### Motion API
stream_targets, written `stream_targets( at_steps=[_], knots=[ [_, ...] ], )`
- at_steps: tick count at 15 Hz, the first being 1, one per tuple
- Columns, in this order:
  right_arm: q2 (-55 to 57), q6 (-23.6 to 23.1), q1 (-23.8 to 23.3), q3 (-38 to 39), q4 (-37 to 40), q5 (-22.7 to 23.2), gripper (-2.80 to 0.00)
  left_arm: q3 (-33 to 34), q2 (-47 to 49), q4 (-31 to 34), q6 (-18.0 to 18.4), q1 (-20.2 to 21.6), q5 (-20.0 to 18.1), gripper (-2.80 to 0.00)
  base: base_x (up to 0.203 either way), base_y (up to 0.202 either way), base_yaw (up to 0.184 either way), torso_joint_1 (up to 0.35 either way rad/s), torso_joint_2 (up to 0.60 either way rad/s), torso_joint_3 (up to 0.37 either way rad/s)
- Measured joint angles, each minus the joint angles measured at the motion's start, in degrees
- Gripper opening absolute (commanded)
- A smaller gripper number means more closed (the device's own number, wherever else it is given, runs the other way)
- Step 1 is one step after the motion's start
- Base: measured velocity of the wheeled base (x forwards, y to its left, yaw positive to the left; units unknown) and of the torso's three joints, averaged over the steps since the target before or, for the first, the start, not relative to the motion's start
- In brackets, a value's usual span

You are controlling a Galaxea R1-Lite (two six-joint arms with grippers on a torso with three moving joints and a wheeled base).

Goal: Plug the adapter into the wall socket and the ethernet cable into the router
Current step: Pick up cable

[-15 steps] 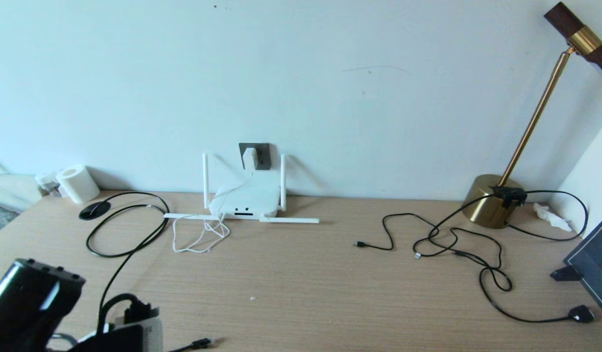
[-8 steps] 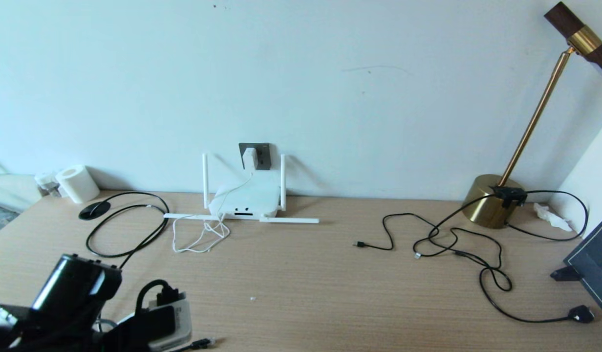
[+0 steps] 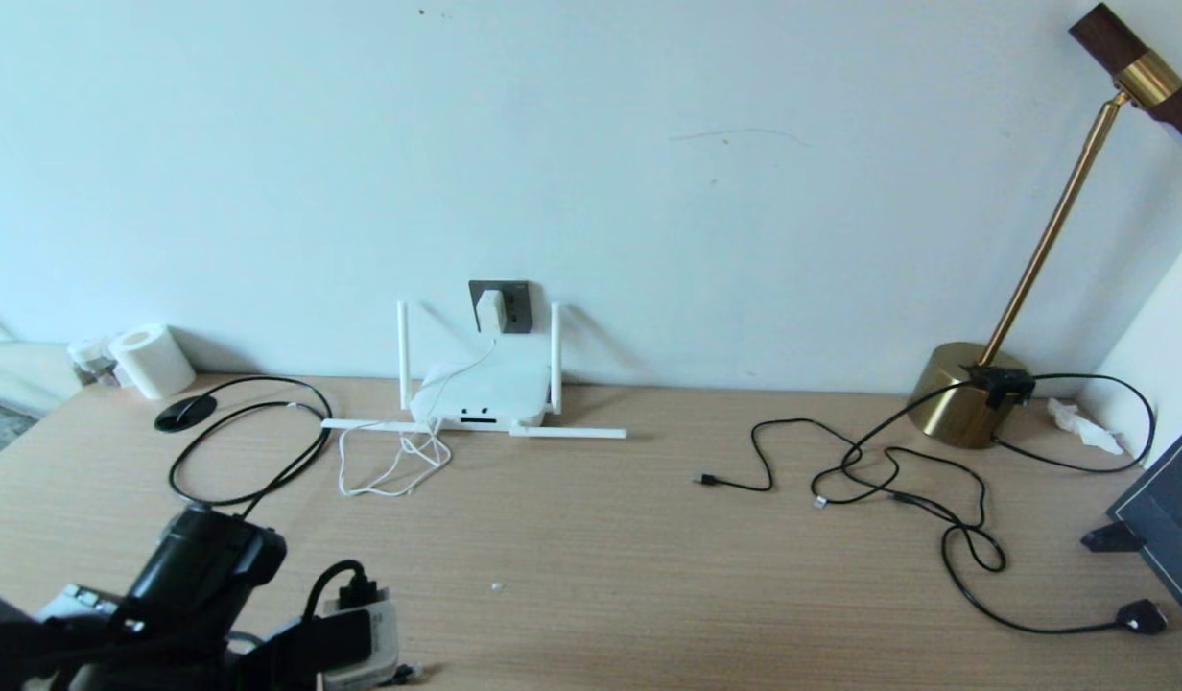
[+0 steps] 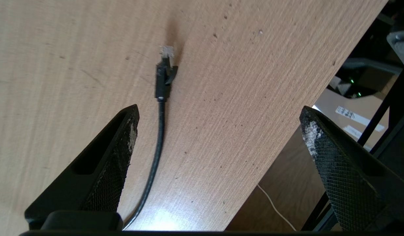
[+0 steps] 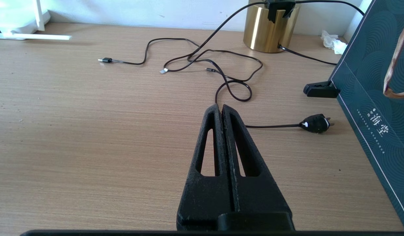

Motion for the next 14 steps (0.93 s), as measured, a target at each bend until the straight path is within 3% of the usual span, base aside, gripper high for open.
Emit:
stream_targets(
  at_steps=[6,14],
  knots=[
    [0.0,0.0,0.0,0.0,0.0,0.0,-2.8,-1.1,3.8,0.7,9.2,5.8,-2.1,0.0,0.0,0.0,0.0,0.0,0.0,0.0],
    [0.0,0.0,0.0,0.0,0.0,0.0,-2.8,-7.2,9.4,0.2,13.4,7.7,-1.7,0.0,0.0,0.0,0.0,0.0,0.0,0.0]
  ],
)
